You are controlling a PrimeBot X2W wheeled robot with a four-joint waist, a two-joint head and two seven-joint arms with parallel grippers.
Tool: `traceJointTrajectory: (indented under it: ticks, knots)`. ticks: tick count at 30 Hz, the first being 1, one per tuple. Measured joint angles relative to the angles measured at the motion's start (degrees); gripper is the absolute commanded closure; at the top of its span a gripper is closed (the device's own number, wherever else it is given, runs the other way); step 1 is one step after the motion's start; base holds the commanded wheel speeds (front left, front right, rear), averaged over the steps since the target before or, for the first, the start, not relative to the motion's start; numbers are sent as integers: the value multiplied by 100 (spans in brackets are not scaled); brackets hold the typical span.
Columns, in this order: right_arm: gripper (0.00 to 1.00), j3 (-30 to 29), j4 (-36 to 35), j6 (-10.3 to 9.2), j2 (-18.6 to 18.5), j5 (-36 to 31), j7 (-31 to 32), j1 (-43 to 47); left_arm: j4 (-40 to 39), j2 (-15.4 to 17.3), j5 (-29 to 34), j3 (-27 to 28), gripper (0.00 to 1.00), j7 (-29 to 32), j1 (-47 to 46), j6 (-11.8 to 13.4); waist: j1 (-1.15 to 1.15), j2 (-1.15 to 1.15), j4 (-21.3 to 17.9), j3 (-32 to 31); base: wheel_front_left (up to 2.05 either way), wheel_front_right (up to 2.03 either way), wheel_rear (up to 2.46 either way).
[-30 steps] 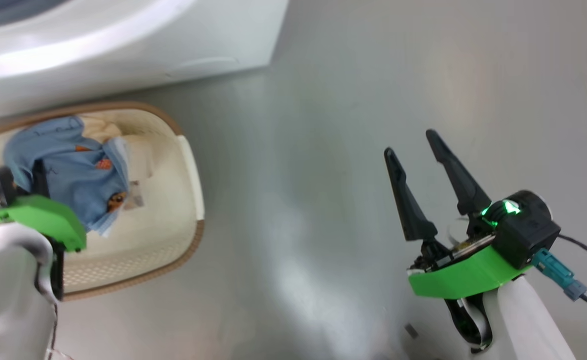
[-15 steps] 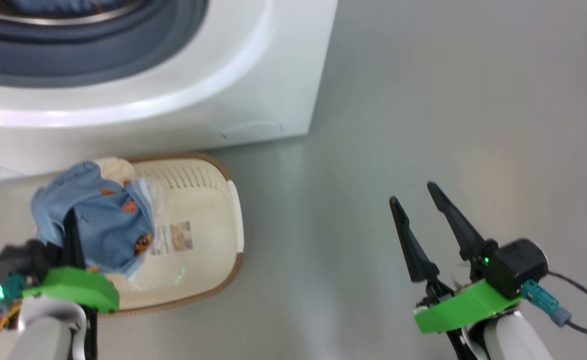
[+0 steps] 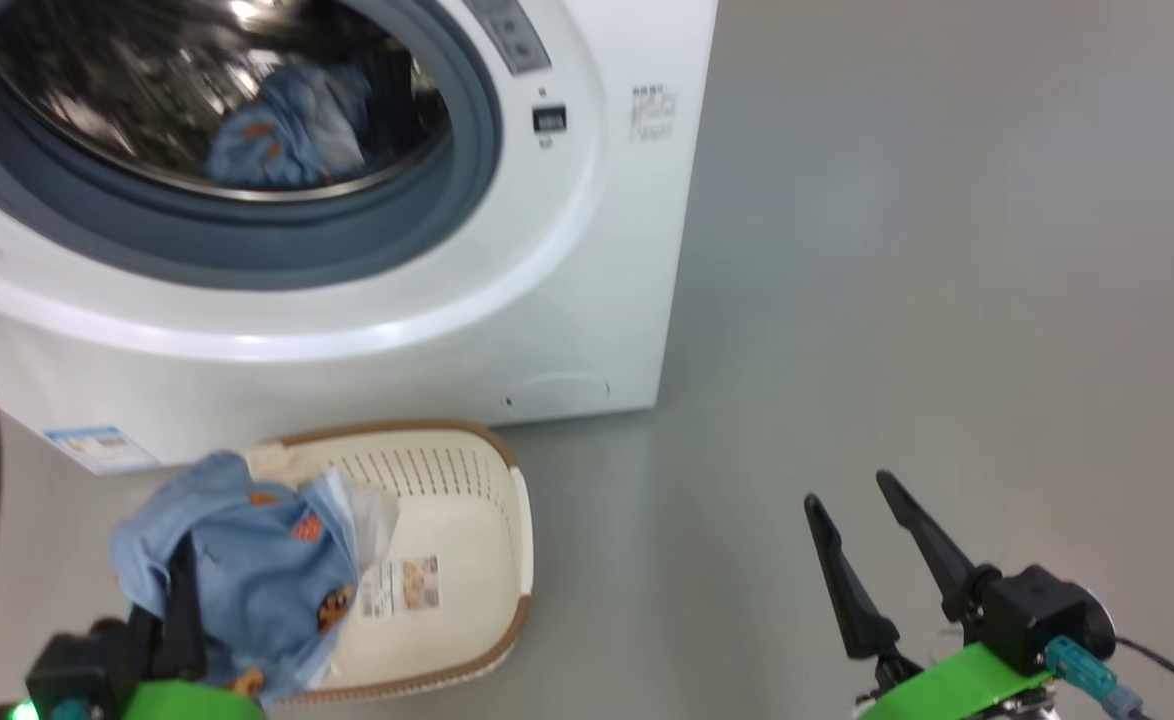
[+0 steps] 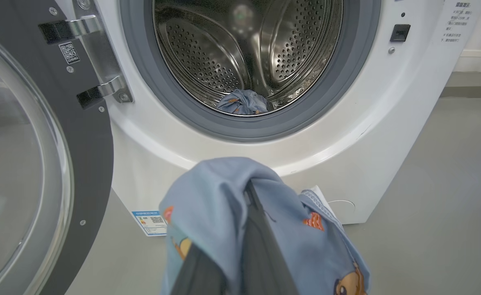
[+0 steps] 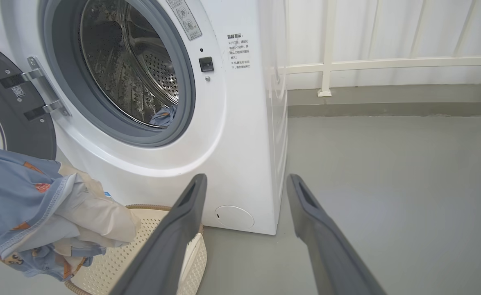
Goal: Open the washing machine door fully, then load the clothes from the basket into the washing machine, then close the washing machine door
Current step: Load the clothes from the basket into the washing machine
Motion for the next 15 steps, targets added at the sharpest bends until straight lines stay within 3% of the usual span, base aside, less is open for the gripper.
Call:
traceJointTrajectory:
  ticks: [15]
  knots:
    - [0,-74,-502,0,8,-170,397,617,-967,115,132,-271,100,305,840,256,0,0,121,-916,0,0,0]
